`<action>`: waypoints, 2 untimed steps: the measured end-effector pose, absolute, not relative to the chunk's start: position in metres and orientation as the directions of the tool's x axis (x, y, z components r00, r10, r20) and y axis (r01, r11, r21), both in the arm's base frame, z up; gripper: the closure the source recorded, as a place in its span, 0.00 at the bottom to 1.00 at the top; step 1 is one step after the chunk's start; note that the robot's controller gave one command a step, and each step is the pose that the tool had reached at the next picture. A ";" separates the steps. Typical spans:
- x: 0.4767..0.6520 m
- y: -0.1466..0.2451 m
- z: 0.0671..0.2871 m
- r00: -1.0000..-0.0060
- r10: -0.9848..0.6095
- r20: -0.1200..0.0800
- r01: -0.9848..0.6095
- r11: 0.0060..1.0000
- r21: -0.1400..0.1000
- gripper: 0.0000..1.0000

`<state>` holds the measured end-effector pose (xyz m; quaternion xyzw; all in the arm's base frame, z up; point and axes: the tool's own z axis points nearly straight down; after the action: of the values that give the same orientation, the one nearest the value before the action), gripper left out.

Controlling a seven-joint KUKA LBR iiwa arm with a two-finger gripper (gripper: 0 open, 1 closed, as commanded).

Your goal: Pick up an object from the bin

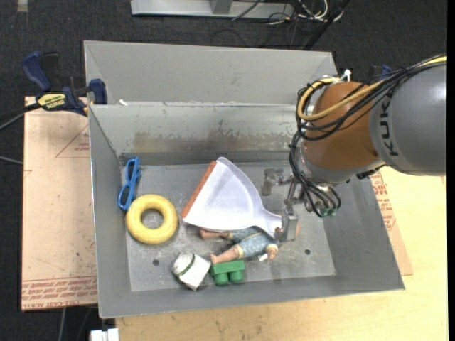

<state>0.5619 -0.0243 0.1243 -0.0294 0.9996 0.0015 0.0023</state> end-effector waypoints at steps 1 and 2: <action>0.550 -0.020 0.074 -0.997 -0.075 0.007 -0.075 0.997 0.005 0.00; 0.554 -0.028 0.071 -0.979 -0.204 -0.008 -0.204 0.979 0.004 1.00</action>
Offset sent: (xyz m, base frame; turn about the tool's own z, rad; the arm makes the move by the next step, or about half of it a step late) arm -0.0091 -0.0046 -0.0543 -0.1487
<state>0.5538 -0.0276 0.0705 -0.1027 0.9947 0.0022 0.0040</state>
